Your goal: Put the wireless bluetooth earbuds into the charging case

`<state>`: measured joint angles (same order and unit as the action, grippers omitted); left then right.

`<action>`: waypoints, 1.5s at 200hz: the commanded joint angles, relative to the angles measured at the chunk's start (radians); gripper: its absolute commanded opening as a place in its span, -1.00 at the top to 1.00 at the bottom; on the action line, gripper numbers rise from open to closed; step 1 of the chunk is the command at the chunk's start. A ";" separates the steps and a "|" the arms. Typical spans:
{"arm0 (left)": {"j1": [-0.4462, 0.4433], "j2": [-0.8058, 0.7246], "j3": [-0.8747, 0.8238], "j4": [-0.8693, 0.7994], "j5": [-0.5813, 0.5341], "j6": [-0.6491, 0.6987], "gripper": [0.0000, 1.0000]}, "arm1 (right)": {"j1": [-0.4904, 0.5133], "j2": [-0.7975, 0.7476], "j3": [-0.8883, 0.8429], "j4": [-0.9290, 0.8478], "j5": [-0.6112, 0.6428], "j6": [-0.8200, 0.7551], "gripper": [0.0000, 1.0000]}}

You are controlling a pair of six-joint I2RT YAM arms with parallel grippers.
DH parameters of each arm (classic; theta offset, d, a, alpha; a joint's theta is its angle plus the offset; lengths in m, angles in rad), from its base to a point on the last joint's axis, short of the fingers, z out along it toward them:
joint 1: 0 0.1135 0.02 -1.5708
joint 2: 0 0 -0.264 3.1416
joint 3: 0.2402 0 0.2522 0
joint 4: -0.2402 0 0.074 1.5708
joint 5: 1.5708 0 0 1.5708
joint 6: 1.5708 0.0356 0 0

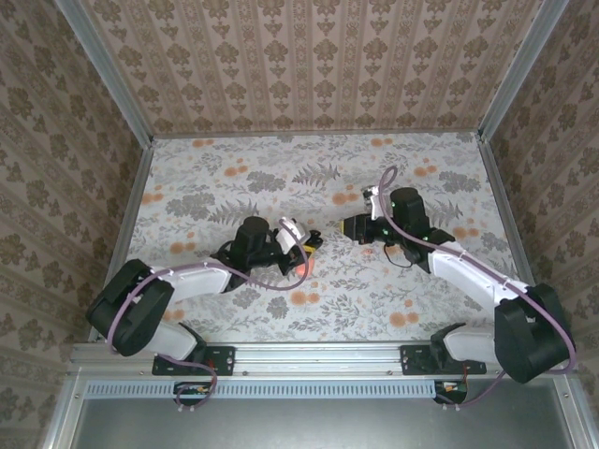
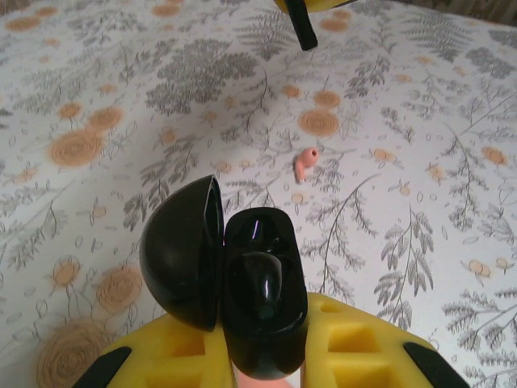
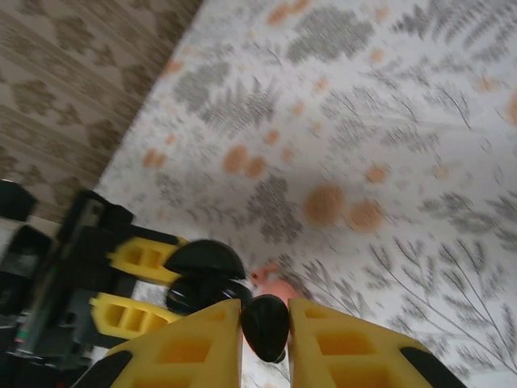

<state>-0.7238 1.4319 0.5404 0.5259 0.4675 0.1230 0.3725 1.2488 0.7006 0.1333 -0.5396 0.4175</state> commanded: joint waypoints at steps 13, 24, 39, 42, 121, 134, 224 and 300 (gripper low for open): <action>-0.004 0.013 0.044 0.060 0.042 -0.036 0.82 | 0.027 -0.038 -0.003 0.161 -0.059 0.058 0.58; -0.004 0.013 0.044 0.076 0.043 -0.047 0.82 | 0.036 -0.038 0.002 0.163 -0.055 0.058 0.59; -0.004 0.014 0.047 0.096 0.045 -0.064 0.82 | 0.046 -0.037 0.003 0.180 -0.050 0.060 0.58; -0.005 0.015 0.047 0.100 0.045 -0.067 0.81 | 0.048 -0.037 0.002 0.182 -0.048 0.060 0.58; -0.002 0.009 0.059 0.176 0.042 -0.131 0.81 | 0.097 0.023 -0.003 0.271 -0.025 0.084 0.58; 0.000 0.009 0.060 0.183 0.044 -0.135 0.81 | 0.099 0.033 0.000 0.269 -0.025 0.082 0.58; 0.003 -0.013 0.067 0.222 0.045 -0.167 0.82 | 0.102 0.051 -0.021 0.280 -0.011 0.079 0.59; 0.003 -0.033 0.072 0.239 0.052 -0.184 0.81 | 0.103 0.066 -0.030 0.304 0.012 0.077 0.58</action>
<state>-0.7250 1.4353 0.5785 0.7124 0.4984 -0.0353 0.4698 1.3048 0.6807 0.4042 -0.5495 0.4953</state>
